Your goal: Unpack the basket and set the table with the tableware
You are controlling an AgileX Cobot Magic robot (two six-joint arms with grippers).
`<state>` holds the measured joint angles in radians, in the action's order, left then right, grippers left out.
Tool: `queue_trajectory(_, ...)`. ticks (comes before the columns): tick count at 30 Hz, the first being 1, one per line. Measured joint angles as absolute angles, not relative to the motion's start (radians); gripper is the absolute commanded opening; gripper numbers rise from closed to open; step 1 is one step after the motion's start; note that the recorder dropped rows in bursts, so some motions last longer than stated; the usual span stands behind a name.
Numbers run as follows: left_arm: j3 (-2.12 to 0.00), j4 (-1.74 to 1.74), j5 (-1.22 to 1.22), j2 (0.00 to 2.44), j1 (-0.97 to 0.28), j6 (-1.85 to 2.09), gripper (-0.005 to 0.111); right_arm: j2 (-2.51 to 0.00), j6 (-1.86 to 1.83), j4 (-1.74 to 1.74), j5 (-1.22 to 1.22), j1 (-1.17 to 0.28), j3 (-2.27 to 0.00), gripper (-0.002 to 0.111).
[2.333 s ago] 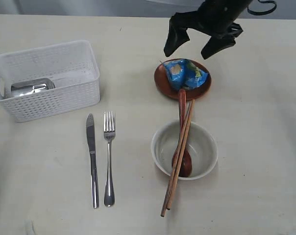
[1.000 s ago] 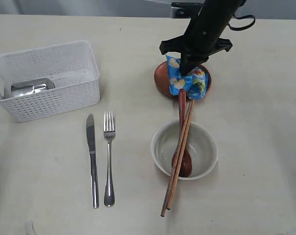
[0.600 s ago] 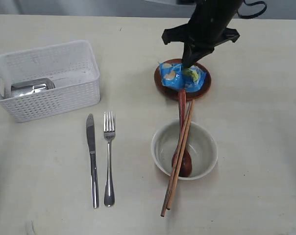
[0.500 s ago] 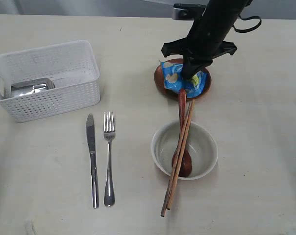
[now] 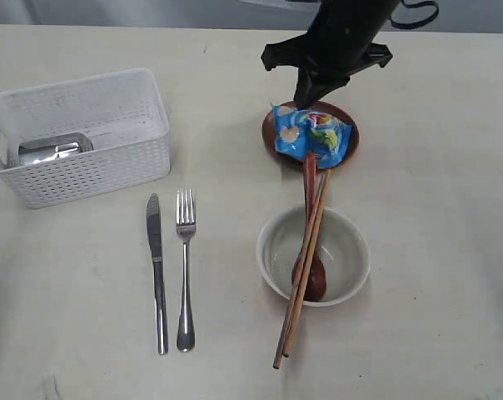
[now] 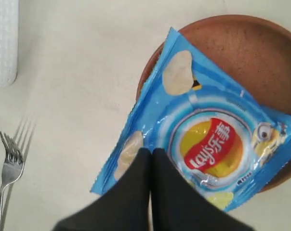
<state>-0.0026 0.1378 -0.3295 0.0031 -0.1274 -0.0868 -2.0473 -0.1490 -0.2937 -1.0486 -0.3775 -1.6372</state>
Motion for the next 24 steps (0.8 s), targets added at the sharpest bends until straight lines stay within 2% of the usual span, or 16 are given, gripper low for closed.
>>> queue_trajectory(13,-0.003,0.138,-0.330,0.003,-0.127,-0.087,0.000,-2.155,-0.145,-0.296,-1.091,-0.378,-1.637,-0.001)
queue_trajectory(24,-0.003,0.138,-0.330,0.003,-0.127,-0.087,0.000,-2.000,-0.216,-0.365,-1.037,-0.378,-1.637,0.000)
